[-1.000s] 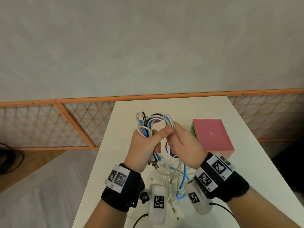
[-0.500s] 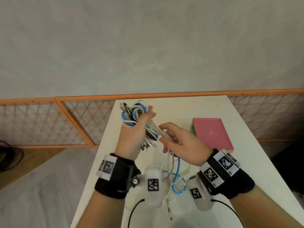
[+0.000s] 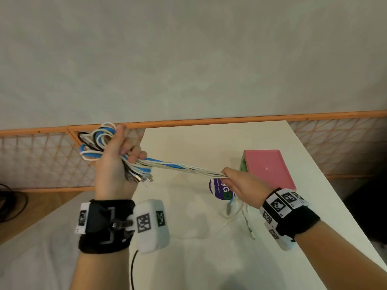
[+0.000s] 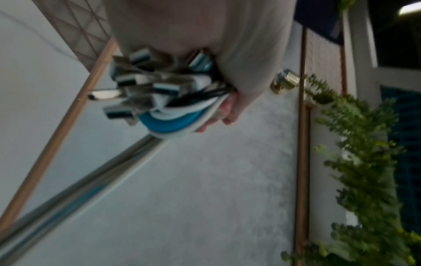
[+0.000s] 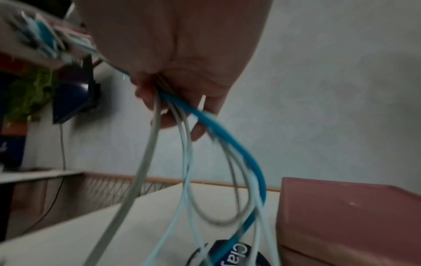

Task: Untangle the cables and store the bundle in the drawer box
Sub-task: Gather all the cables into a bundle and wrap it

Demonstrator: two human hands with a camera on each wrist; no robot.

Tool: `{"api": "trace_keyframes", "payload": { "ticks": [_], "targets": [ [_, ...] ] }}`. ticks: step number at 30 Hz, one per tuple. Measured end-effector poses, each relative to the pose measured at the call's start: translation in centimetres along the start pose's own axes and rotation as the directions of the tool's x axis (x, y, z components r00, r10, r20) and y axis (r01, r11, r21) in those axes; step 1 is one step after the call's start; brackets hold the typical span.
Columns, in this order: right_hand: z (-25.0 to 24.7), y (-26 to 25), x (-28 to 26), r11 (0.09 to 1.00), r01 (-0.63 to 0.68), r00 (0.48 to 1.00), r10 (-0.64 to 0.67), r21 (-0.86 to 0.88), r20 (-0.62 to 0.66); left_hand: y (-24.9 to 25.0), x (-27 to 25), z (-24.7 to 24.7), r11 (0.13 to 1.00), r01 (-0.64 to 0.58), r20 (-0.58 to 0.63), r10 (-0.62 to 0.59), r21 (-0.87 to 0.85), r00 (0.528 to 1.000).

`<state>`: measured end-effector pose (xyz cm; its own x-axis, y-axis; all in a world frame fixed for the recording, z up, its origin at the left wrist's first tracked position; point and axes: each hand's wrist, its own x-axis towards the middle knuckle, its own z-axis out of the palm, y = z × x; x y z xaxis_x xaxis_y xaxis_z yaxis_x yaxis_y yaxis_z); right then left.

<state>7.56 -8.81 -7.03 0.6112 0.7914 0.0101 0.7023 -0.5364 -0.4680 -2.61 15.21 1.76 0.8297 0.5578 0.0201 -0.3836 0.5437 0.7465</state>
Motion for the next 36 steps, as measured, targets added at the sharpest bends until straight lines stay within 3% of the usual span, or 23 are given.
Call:
{"api": "trace_keyframes", "payload": {
  "ticks": [2, 4, 5, 7, 9, 12, 16, 20, 23, 28, 33, 36],
  "targets": [
    [0.3, 0.1, 0.2, 1.0, -0.024, 0.999, 0.024, 0.005, 0.021, 0.5, 0.2, -0.1, 0.997, -0.025, 0.007, 0.025, 0.067, 1.0],
    [0.5, 0.1, 0.2, 0.994, -0.071, 0.997, 0.069, 0.083, 0.03, 0.4, 0.4, -0.2, 0.963, -0.061, 0.038, 0.053, 0.262, 0.998],
    [0.3, 0.0, 0.2, 0.99, -0.08, 0.997, 0.077, 0.12, 0.029, 0.2, 0.4, -0.1, 0.896, -0.122, 0.079, 0.098, 0.427, 0.992],
    [-0.4, -0.3, 0.2, 0.987, -0.064, 0.998, 0.064, 0.146, 0.006, 0.0, 0.1, 0.0, 0.658, -0.256, 0.209, 0.151, 0.708, 0.966],
    [-1.7, -1.0, 0.3, 0.992, -0.028, 0.999, 0.03, 0.12, -0.012, -0.3, -0.3, 0.4, 0.501, -0.28, 0.276, 0.084, 0.819, 0.958],
    [-3.8, -2.6, 0.7, 0.999, 0.038, 0.999, -0.038, -0.008, -0.001, -1.6, -1.2, 1.2, 0.432, -0.206, 0.292, -0.142, 0.878, 0.946],
    [-5.8, -4.3, 0.7, 0.986, 0.13, 0.991, -0.128, -0.1, 0.034, -3.8, -2.0, 1.9, 0.454, -0.168, 0.328, -0.302, 0.875, 0.895],
    [-6.9, -4.4, 0.1, 0.989, 0.142, 0.988, -0.144, -0.044, -0.061, -5.0, -2.6, 2.7, 0.46, -0.181, 0.343, -0.297, 0.869, 0.891],
    [-7.0, -4.3, 0.0, 0.989, 0.143, 0.982, -0.137, 0.036, -0.133, -6.2, -2.9, 2.8, 0.532, -0.13, 0.306, -0.257, 0.836, 0.917],
    [-6.0, -4.0, 0.4, 0.966, 0.153, 0.967, -0.104, 0.207, -0.232, -7.5, -3.1, 2.8, 0.654, 0.007, 0.248, -0.298, 0.757, 0.922],
    [-4.8, -4.3, 0.9, 0.871, 0.147, 0.921, 0.052, 0.468, -0.387, -8.3, -3.8, 2.7, 0.812, 0.237, 0.31, -0.448, 0.533, 0.838],
    [-4.5, -4.1, 1.0, 0.873, 0.152, 0.894, 0.079, 0.464, -0.442, -8.3, -3.7, 2.7, 0.886, 0.279, 0.249, -0.384, 0.37, 0.889]
  ]
}}
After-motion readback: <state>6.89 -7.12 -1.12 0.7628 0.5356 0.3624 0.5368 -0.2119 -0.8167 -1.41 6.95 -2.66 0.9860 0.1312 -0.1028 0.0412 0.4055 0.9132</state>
